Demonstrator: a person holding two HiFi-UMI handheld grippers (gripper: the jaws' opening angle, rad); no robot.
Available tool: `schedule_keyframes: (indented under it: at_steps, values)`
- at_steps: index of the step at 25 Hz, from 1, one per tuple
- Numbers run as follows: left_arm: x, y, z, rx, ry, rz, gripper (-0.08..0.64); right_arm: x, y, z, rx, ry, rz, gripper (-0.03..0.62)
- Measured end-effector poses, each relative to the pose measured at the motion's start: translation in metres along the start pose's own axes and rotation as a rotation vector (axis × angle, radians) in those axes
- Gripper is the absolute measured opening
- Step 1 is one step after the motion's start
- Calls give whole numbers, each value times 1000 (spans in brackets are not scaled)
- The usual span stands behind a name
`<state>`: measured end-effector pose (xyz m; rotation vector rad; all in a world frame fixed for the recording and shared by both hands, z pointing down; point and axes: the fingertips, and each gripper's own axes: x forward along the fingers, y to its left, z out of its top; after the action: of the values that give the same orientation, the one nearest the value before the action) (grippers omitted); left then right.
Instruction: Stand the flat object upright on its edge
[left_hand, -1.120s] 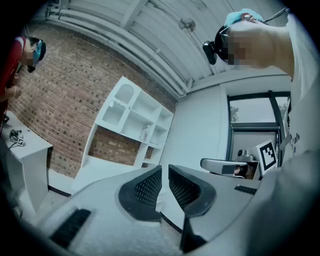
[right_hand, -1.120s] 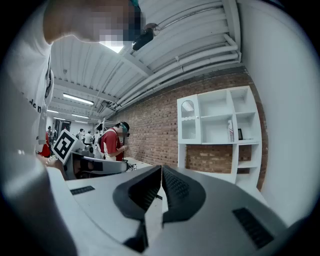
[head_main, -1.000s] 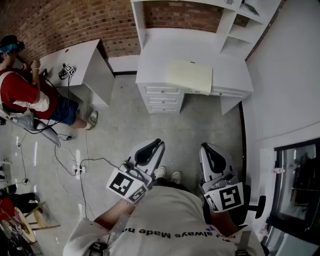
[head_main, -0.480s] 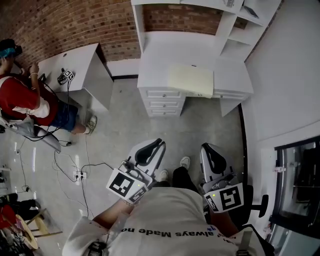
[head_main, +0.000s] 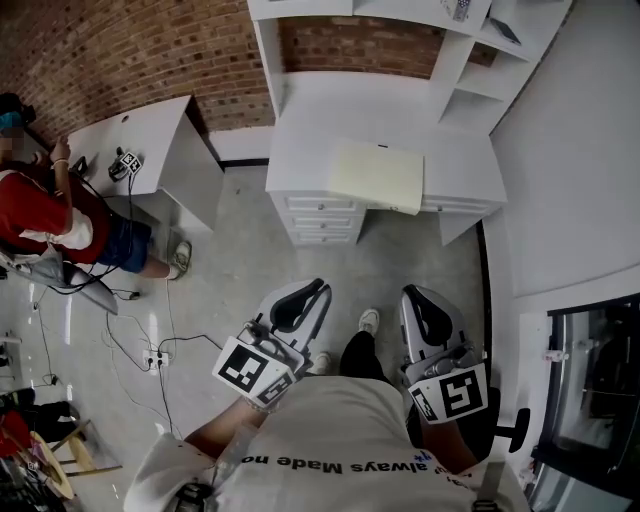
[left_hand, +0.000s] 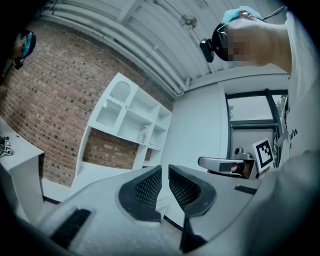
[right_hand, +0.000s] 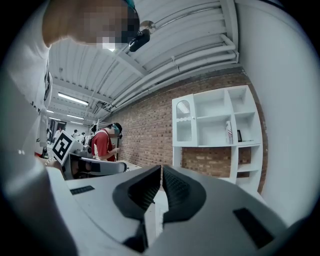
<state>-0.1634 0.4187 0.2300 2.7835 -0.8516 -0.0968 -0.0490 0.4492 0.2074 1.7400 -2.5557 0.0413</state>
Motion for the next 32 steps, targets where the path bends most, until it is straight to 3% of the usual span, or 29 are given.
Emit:
schedule_keyframes:
  at_steps: [19, 32]
  values:
    - [179, 9, 7, -3, -2, 55, 46, 52, -177, 3, 5, 1, 57, 17]
    - [237, 38, -3, -44, 17, 74, 48, 93, -224, -15, 2, 51, 92, 18]
